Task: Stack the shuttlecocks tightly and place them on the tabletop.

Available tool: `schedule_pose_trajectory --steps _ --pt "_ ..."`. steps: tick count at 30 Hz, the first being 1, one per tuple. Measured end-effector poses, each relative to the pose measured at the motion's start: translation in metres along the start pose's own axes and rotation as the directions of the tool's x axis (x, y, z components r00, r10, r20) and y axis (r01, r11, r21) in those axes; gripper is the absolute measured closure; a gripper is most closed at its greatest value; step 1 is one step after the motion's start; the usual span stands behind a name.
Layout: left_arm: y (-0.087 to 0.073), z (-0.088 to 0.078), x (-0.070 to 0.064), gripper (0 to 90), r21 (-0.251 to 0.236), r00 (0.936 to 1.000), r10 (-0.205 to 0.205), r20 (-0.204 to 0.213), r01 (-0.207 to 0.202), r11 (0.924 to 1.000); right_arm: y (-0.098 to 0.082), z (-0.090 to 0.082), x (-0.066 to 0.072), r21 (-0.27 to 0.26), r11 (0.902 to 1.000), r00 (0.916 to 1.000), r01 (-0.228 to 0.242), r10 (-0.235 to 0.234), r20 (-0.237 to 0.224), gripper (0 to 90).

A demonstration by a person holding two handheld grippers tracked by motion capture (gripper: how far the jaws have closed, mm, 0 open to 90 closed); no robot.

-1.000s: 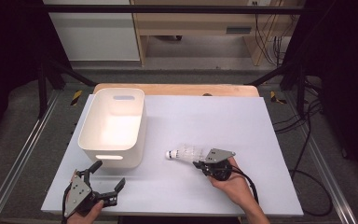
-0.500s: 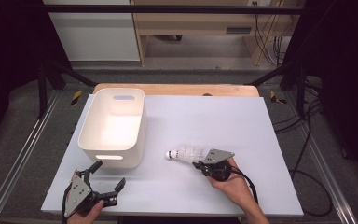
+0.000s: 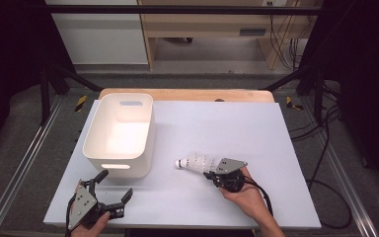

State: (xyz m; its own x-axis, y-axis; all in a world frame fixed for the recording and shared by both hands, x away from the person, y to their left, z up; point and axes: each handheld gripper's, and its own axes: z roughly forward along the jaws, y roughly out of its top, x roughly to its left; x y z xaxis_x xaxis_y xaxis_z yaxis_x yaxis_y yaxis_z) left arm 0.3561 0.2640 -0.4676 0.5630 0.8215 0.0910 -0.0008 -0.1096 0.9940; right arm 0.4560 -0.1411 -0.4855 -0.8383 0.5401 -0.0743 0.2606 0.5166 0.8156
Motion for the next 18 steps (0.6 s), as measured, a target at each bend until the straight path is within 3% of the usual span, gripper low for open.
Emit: schedule_pose_trajectory --steps 9,18 --pt "0.0001 -0.0001 0.0000 2.7 -0.001 1.0000 0.000 0.000 0.000 1.0000 -0.0001 0.0003 0.0006 0.007 1.0000 1.0000 -0.006 0.006 0.004 84.9" --pt "0.0000 -0.0002 0.0003 2.7 0.000 1.0000 0.000 -0.001 0.000 1.0000 -0.0001 0.0010 0.0015 0.024 0.9994 0.9994 -0.024 0.024 0.025 69.3"
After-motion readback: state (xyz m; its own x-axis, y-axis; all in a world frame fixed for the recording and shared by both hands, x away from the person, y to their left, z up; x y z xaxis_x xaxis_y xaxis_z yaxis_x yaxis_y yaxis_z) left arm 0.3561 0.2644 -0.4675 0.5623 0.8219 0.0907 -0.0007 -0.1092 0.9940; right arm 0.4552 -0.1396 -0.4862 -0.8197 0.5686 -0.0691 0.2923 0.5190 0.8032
